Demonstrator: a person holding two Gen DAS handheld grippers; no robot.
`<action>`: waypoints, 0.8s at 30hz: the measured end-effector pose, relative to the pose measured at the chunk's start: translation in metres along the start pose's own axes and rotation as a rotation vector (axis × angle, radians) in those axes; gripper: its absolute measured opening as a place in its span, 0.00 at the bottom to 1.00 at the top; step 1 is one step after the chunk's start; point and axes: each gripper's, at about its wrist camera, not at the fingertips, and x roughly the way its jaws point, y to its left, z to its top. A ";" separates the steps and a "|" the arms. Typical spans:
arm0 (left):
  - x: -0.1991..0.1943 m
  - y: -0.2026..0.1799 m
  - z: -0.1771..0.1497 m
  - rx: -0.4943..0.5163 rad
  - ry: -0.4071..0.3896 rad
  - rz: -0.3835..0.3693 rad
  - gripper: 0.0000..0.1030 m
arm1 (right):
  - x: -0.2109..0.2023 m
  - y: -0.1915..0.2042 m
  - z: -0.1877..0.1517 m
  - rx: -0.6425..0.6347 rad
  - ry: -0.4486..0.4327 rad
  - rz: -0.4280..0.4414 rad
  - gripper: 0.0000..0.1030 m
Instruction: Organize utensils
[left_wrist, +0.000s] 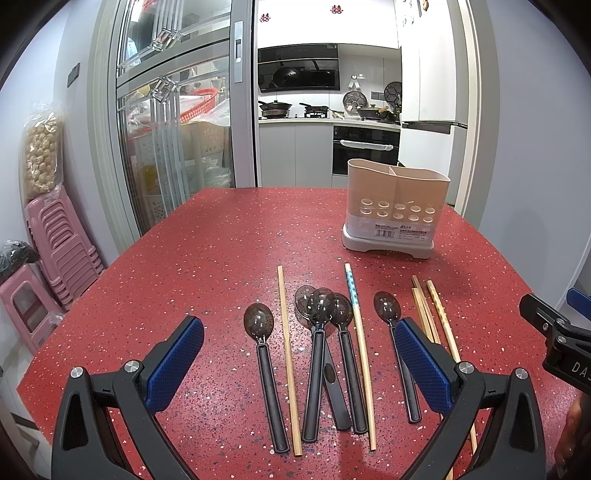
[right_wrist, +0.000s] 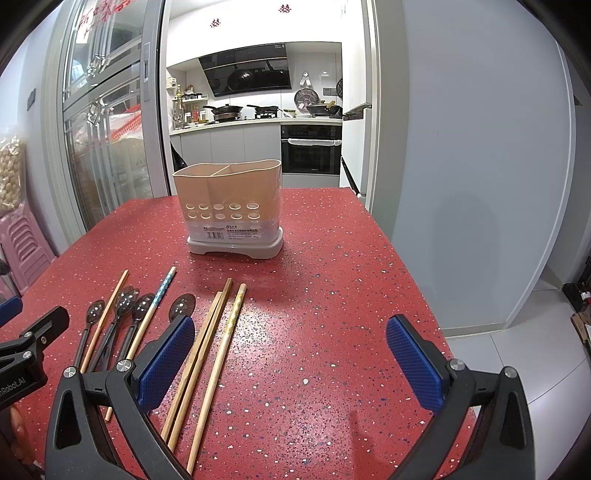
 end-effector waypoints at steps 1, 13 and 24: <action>0.000 0.000 0.000 0.001 0.000 -0.001 1.00 | 0.000 0.000 0.000 0.000 0.000 0.000 1.00; 0.000 -0.001 0.000 0.000 -0.001 0.000 1.00 | 0.000 -0.001 0.000 0.001 0.001 0.000 1.00; 0.000 -0.001 0.000 0.002 0.000 0.000 1.00 | 0.000 0.001 0.000 0.001 0.003 0.001 1.00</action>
